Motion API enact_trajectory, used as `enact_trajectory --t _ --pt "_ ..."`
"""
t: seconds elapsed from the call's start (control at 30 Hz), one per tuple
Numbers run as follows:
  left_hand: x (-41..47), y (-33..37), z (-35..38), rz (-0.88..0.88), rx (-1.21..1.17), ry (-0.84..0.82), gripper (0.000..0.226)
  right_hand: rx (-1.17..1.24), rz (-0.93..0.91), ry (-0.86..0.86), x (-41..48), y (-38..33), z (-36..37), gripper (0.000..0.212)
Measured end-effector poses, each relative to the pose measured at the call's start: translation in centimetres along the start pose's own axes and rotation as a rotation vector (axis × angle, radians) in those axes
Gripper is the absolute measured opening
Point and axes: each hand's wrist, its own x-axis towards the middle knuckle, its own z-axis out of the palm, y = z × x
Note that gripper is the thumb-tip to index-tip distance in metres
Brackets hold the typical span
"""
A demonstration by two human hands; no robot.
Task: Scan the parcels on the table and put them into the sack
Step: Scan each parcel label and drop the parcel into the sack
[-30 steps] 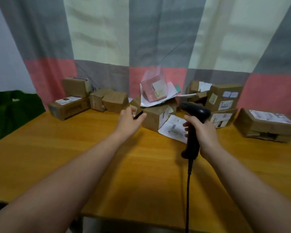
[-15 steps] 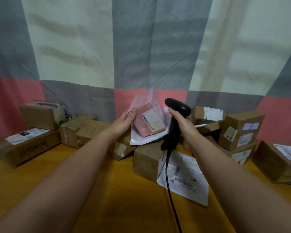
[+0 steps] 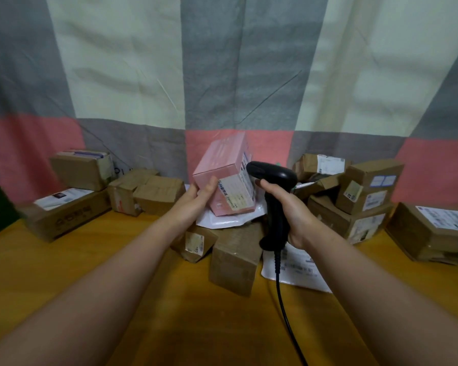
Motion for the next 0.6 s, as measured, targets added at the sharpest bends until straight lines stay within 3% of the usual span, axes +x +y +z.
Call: enact_trajectory --t 0.2,0.37,0.47,0.53,0.6 --pt "-9.7 1.7 1.3 0.02 -0.032 0.01 0.059 0.012 0.031 -0.054 -8.5 1.1 0.5 0.028" --pt "-15.7 3.1 2.4 0.031 0.007 0.022 0.087 -0.154 -0.008 -0.042 -14.1 1.8 0.6 0.054" --pt "-17.3 4.7 2.7 0.075 0.047 0.179 0.103 -0.294 -0.048 0.011 -16.2 1.8 0.8 0.054" --pt "-17.3 6.2 2.9 0.085 0.156 0.266 0.104 -0.362 -0.076 0.061 -17.0 1.6 1.2 0.053" --pt "-16.9 7.4 3.3 0.076 0.324 0.235 0.099 -0.469 -0.119 0.141 -17.2 1.5 1.6 0.066"
